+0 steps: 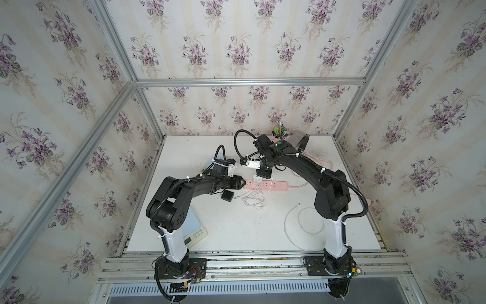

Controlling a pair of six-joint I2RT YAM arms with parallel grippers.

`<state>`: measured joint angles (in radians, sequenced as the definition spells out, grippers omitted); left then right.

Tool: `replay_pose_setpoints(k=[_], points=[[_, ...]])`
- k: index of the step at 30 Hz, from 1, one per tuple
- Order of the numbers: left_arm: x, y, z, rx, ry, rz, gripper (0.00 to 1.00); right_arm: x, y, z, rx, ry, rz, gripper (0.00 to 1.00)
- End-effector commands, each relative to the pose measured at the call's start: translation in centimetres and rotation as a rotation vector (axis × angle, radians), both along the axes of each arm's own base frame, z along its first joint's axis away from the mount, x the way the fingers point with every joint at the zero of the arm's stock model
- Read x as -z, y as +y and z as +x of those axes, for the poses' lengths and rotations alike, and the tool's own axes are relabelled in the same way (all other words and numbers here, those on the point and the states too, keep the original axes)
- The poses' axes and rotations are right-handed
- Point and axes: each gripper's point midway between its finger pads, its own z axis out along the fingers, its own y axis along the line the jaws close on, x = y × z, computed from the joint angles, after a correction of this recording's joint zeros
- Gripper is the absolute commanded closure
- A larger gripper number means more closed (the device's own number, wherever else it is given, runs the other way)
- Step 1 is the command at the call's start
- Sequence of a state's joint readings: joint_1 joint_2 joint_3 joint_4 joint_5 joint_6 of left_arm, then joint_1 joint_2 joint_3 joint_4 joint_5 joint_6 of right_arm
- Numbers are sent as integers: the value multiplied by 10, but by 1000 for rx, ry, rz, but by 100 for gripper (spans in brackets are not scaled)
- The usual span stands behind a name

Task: Charge the electronic scale
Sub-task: Insert the charging cable into the plug.

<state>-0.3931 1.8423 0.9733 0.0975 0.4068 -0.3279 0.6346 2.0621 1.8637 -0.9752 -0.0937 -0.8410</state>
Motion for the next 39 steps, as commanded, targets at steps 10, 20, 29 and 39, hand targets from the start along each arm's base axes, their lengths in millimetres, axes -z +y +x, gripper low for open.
replay_pose_setpoints(k=[10, 20, 29, 39], points=[[-1, -1, 1, 1, -5, -15, 38, 15, 5, -15, -59, 82, 11, 100], [-1, -2, 2, 6, 2, -24, 38, 34, 5, -28, -78, 176, 36, 100], [1, 2, -4, 9, 7, -18, 38, 53, -6, -38, -32, 299, 111, 100], [-26, 10, -3, 18, -60, 4, 37, 19, 3, -6, 85, 150, 166, 85]])
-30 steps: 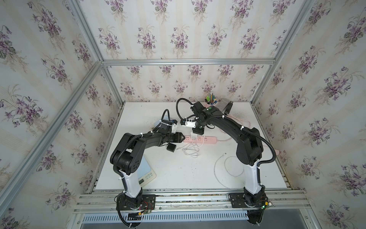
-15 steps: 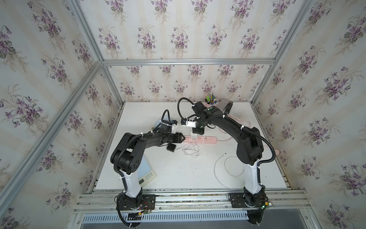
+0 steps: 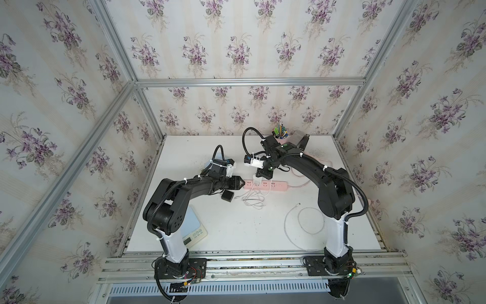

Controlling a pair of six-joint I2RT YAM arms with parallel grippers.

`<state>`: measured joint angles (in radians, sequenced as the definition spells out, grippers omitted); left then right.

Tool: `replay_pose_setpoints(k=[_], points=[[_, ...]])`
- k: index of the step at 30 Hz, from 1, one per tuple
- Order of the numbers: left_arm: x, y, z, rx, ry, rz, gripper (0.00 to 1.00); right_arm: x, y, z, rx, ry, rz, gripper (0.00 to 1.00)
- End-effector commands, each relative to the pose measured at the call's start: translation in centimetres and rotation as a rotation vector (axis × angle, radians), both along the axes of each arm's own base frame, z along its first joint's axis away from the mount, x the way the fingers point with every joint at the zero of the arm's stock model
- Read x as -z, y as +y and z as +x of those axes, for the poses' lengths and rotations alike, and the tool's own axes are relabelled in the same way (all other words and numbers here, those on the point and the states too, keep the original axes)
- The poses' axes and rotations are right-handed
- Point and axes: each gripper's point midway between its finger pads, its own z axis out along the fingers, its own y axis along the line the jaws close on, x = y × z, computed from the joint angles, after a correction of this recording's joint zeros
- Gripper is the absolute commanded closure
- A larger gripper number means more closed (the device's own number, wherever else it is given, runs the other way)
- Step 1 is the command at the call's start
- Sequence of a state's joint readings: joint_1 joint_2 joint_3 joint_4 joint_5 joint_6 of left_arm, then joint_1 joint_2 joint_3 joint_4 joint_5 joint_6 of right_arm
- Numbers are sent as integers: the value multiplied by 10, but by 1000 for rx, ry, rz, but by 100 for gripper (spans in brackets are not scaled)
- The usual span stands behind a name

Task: Charge the electronic scale
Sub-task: Insert the charging cable into the plug, then pick up the charging cable from the center of the board.

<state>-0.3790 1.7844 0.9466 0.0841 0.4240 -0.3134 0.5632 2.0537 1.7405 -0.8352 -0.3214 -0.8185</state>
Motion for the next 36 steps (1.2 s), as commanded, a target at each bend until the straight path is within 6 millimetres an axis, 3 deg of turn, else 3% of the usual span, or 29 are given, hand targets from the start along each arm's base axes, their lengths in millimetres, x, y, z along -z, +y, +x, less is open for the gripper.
replay_pose_setpoints(k=[1, 4, 7, 9, 13, 18, 20, 23, 28, 30, 36], points=[[-17, 7, 2, 12, -51, 29, 37, -11, 1, -1, 70, 23, -10, 80], [-37, 19, 1, 11, -98, 79, 36, -56, 12, 13, 94, -66, 84, 66], [-52, 38, -2, -19, -128, 139, 36, -92, 20, 14, 97, -125, 170, 51], [-61, 47, -9, -20, -148, 186, 35, -110, 24, 10, 98, -140, 216, 46], [-69, 61, -28, 30, -193, 272, 37, -138, 27, 3, 146, -183, 298, 45], [-74, 58, -57, 210, -291, 367, 45, -164, 37, -17, 281, -162, 491, 52], [-71, 52, -66, 289, -309, 430, 51, -165, 37, -28, 352, -103, 580, 55], [-61, 36, -76, 430, -328, 544, 55, -150, 34, -47, 448, -1, 635, 57], [-21, 14, -79, 617, -262, 685, 62, -117, 16, -69, 531, 52, 599, 60], [-12, 14, -71, 592, -231, 714, 71, -117, 7, -74, 556, 40, 609, 60], [10, 8, -60, 612, -195, 737, 70, -128, -14, -88, 585, -27, 678, 60]])
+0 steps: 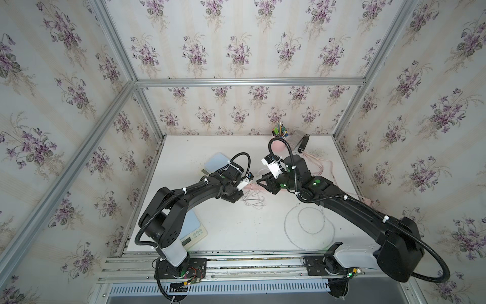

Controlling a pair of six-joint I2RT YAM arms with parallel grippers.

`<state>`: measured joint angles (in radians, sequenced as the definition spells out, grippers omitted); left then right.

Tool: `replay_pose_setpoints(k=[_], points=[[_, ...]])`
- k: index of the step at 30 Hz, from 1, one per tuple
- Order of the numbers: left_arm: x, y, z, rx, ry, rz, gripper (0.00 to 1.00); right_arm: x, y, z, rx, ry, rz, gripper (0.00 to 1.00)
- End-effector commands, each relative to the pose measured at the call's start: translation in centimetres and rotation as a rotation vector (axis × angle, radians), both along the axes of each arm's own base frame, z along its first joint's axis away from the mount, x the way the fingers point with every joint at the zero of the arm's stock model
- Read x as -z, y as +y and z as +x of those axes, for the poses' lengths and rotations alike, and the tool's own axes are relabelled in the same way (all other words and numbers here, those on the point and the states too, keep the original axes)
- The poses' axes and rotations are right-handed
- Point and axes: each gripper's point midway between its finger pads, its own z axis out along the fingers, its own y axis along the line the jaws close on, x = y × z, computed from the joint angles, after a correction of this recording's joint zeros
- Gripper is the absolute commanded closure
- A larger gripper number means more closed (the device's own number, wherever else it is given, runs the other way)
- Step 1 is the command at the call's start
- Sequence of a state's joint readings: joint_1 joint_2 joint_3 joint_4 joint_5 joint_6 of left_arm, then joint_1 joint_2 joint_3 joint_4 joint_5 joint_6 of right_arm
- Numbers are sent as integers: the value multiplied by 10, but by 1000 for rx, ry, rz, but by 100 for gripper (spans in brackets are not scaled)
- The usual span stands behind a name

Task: Charge the electronic scale
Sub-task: Pick up the charging cable from the center of the board.

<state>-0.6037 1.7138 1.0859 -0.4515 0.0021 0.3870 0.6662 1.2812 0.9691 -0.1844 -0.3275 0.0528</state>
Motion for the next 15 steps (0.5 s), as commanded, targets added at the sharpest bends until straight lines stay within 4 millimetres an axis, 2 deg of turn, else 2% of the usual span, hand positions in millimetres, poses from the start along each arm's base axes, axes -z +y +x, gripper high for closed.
replay_pose_setpoints(k=[1, 3, 9, 13, 15], points=[[9, -2, 2, 40, 19, 26, 70, -16, -5, 5, 56, -59, 55, 60], [17, -8, -1, 63, 50, 17, 70, -15, -10, 5, 69, -69, 39, 59], [39, -2, -5, 55, 101, 85, 74, -17, -15, 6, 76, -82, 5, 60], [46, 2, -14, 61, 134, 94, 89, -26, -22, 9, 110, -126, 3, 60], [42, 2, -19, 67, 139, 75, 97, -34, -29, 12, 148, -163, 3, 61]])
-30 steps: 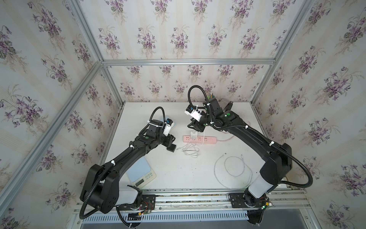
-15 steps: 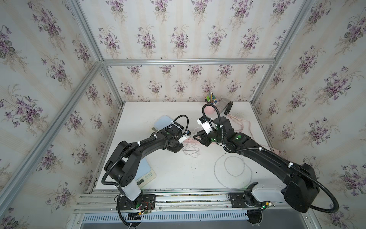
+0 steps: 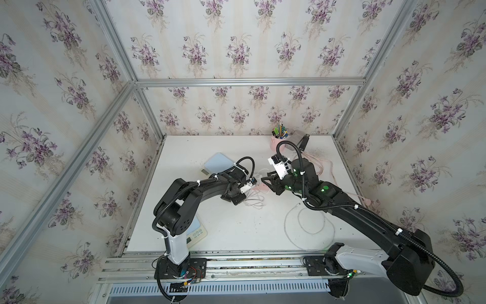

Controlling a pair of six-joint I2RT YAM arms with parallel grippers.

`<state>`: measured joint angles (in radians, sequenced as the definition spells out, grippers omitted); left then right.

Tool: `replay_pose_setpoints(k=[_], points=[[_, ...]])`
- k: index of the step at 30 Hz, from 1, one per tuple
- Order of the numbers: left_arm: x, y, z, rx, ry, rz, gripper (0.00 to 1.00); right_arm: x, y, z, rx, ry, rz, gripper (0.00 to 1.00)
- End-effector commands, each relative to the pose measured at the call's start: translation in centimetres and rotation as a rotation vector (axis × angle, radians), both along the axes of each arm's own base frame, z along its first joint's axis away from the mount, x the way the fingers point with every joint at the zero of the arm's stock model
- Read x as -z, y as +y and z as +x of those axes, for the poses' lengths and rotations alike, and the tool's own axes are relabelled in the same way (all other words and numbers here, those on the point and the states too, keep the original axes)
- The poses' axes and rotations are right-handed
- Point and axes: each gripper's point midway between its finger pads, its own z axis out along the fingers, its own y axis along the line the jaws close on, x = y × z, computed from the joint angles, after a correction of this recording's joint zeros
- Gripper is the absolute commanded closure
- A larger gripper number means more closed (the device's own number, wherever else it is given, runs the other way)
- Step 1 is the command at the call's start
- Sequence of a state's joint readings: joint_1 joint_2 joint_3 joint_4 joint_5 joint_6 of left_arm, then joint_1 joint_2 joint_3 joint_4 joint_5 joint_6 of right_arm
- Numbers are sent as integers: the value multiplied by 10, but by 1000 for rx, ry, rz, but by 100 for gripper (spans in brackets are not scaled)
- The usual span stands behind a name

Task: Charge the electronic scale
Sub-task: Pick up the charging cable from the center of the board.

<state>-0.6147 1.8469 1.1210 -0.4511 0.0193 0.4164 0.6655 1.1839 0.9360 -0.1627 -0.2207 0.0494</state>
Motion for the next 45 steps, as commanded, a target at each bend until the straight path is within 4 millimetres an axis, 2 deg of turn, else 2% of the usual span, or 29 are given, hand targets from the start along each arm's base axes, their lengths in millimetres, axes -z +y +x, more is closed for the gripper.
replay_pose_setpoints(k=[1, 3, 4, 6, 10, 13, 15, 16, 21, 25, 30, 38, 40, 42, 43, 44, 45], points=[[-2, 7, -18, 25, 55, 7, 100, -16, -14, 9, 81, -81, -3, 61], [-20, 3, -22, 31, 42, -39, 100, -24, -19, 9, 94, -128, 6, 60], [-31, 0, -25, 33, 40, -69, 100, -29, -20, 7, 86, -158, 15, 57], [-53, -5, -32, 35, 50, -127, 100, -35, -11, -5, -16, -218, 25, 51], [-89, -9, -55, 3, 98, -232, 100, -41, 1, -21, -137, -266, 39, 49], [-108, -10, -77, 2, 143, -309, 100, -39, 18, -37, -260, -313, 13, 45], [-116, -14, -97, 34, 201, -369, 100, -31, 33, -55, -383, -384, -34, 40], [-128, -14, -106, 47, 203, -412, 100, -23, 38, -61, -426, -415, -66, 39], [-146, -16, -132, 63, 273, -507, 100, 4, 50, -69, -541, -492, -162, 38], [-158, -14, -141, 65, 298, -541, 100, 18, 56, -74, -587, -589, -266, 37], [-173, -15, -144, 62, 325, -582, 100, 31, 66, -81, -660, -637, -362, 37], [-184, -17, -143, 74, 368, -595, 100, 52, 73, -94, -783, -629, -449, 40], [-184, -17, -142, 73, 365, -597, 100, 55, 79, -94, -794, -630, -457, 44], [-186, -17, -143, 71, 368, -603, 100, 56, 86, -95, -807, -621, -450, 59], [-186, -17, -142, 66, 373, -604, 100, 55, 90, -97, -816, -618, -443, 74], [-186, -18, -142, 65, 376, -607, 100, 54, 93, -99, -814, -615, -437, 97], [-186, -17, -142, 60, 373, -604, 100, 52, 97, -100, -805, -610, -425, 100]])
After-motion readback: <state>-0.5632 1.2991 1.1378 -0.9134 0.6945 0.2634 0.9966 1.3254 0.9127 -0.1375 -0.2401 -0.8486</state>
